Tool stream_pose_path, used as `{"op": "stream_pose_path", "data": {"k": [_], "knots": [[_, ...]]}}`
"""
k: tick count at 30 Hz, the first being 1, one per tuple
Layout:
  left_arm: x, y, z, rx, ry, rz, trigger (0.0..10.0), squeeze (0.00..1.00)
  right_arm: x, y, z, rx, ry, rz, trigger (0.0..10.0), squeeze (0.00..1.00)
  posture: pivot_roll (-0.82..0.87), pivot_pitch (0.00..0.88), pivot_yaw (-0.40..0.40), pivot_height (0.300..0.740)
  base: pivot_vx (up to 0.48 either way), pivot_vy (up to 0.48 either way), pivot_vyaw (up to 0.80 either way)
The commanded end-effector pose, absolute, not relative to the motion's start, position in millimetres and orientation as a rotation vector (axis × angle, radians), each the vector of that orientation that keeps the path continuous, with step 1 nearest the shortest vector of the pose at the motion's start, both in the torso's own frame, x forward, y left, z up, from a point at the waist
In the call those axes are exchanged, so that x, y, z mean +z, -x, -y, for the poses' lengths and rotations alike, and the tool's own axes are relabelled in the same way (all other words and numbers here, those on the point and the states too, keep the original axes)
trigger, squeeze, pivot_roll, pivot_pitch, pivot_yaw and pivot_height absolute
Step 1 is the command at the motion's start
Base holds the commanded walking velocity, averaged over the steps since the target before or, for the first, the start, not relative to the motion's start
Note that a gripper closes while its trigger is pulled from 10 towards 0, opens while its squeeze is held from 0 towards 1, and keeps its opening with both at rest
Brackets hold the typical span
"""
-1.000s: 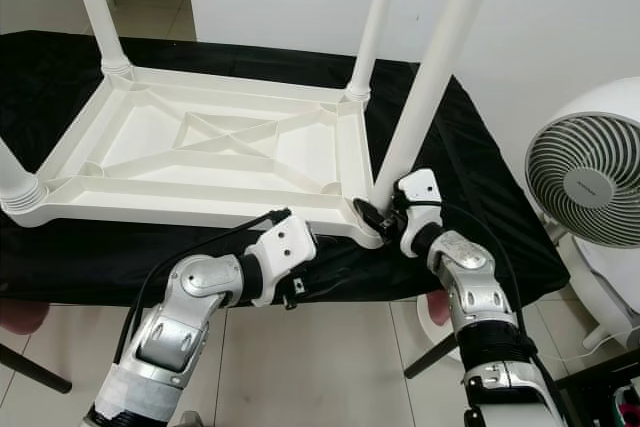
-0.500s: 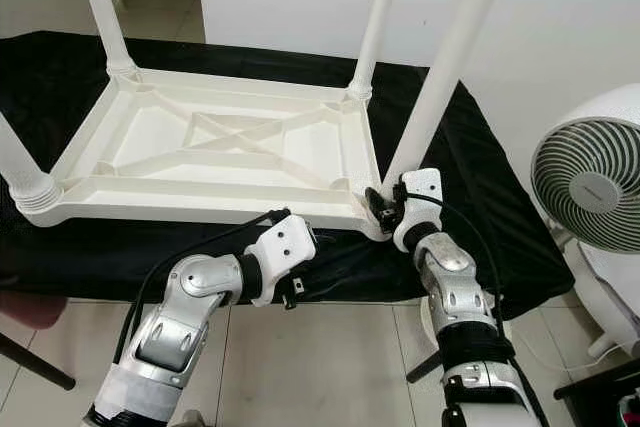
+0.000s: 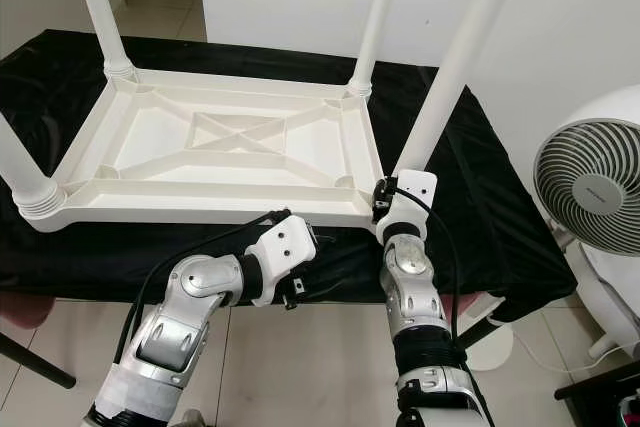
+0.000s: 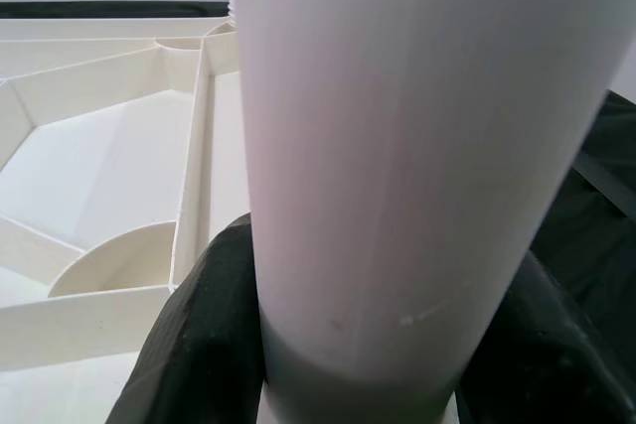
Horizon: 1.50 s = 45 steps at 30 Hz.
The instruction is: Building children table
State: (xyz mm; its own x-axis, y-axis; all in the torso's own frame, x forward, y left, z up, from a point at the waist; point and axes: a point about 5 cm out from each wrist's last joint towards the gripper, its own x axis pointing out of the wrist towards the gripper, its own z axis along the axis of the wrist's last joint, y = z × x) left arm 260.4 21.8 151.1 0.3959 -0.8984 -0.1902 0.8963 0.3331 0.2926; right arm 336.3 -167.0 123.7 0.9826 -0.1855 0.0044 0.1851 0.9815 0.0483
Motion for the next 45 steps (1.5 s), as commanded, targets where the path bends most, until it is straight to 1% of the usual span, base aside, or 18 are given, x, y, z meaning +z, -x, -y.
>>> {"op": "stream_pose_path", "data": {"k": [1,4,5,7,8,9,10,15,25,26,28,30,32,40,41,42,43,45], "knots": [[151,-265,-12,-0.968,-0.292,0.044,10.0,0.00,100,-329,171,-0.228,-0.052,-0.102,0.0,0.00,0.09,0.033,-0.079,0.740,0.000,0.000,0.00],[151,-266,-9,-0.982,-0.287,0.046,10.0,0.00,100,-330,171,-0.232,-0.052,-0.106,0.0,0.00,0.09,0.032,-0.078,0.740,0.000,0.000,0.00],[151,-267,-9,-0.983,-0.291,0.049,10.0,0.00,101,-330,173,-0.242,-0.041,-0.102,2.5,0.00,0.08,0.031,-0.076,0.740,0.000,0.000,0.00],[151,-267,-9,-0.983,-0.291,0.049,10.0,0.00,101,-330,173,-0.242,-0.041,-0.102,2.5,0.00,0.08,0.031,-0.076,0.740,0.000,0.000,0.00],[152,-269,-10,-0.977,-0.294,0.052,10.0,0.00,101,-330,176,-0.252,-0.032,-0.098,10.0,0.00,0.08,0.030,-0.073,0.740,0.000,0.000,0.00],[152,-269,-10,-0.977,-0.294,0.052,10.0,0.00,101,-330,176,-0.252,-0.032,-0.098,10.0,0.00,0.08,0.030,-0.073,0.740,0.000,0.000,0.00],[153,-271,-12,-0.968,-0.297,0.053,10.0,0.00,102,-328,180,-0.262,-0.031,-0.085,10.0,1.00,0.08,0.031,-0.072,0.740,0.000,0.000,0.00],[154,-275,-18,-0.949,-0.308,0.051,10.0,0.00,109,-321,185,-0.284,-0.052,-0.005,10.0,1.00,0.08,0.030,-0.071,0.740,0.000,0.000,0.00],[154,-275,-20,-0.942,-0.313,0.056,10.0,0.00,110,-307,188,-0.312,-0.079,0.041,10.0,1.00,0.08,0.029,-0.070,0.740,0.000,0.000,0.00],[155,-275,-21,-0.940,-0.313,0.056,10.0,0.00,105,-300,188,-0.301,-0.072,0.029,10.0,0.00,0.08,0.029,-0.069,0.740,0.000,0.000,0.00],[155,-275,-21,-0.940,-0.313,0.056,10.0,0.00,105,-300,188,-0.301,-0.072,0.029,10.0,0.00,0.08,0.029,-0.069,0.740,0.000,0.000,0.00],[155,-276,-23,-0.935,-0.314,0.059,10.0,0.00,100,-292,186,-0.274,-0.069,0.017,10.0,0.00,0.08,0.032,-0.067,0.740,0.000,0.000,0.00],[157,-277,-27,-0.924,-0.316,0.064,10.0,0.00,94,-273,182,-0.210,-0.065,0.007,10.0,0.00,0.07,0.036,-0.065,0.740,0.000,0.000,0.00],[157,-278,-31,-0.914,-0.320,0.063,10.0,0.00,95,-261,176,-0.145,-0.074,0.020,10.0,0.00,0.07,0.038,-0.062,0.740,0.000,0.000,0.00],[157,-279,-33,-0.908,-0.324,0.062,10.0,0.00,97,-257,169,-0.060,-0.096,0.031,3.3,0.00,0.07,0.037,-0.058,0.740,0.000,0.000,0.00],[157,-279,-33,-0.908,-0.324,0.062,10.0,0.00,97,-257,169,-0.060,-0.096,0.031,3.3,0.00,0.07,0.037,-0.058,0.740,0.000,0.000,0.00],[158,-279,-35,-0.903,-0.328,0.062,10.0,0.00,100,-255,162,0.030,-0.129,0.037,0.0,0.00,0.08,0.035,-0.058,0.740,0.000,0.000,0.00],[158,-279,-35,-0.903,-0.328,0.062,10.0,0.00,100,-255,162,0.030,-0.129,0.037,0.0,0.00,0.08,0.035,-0.058,0.740,0.000,0.000,0.00]]}}
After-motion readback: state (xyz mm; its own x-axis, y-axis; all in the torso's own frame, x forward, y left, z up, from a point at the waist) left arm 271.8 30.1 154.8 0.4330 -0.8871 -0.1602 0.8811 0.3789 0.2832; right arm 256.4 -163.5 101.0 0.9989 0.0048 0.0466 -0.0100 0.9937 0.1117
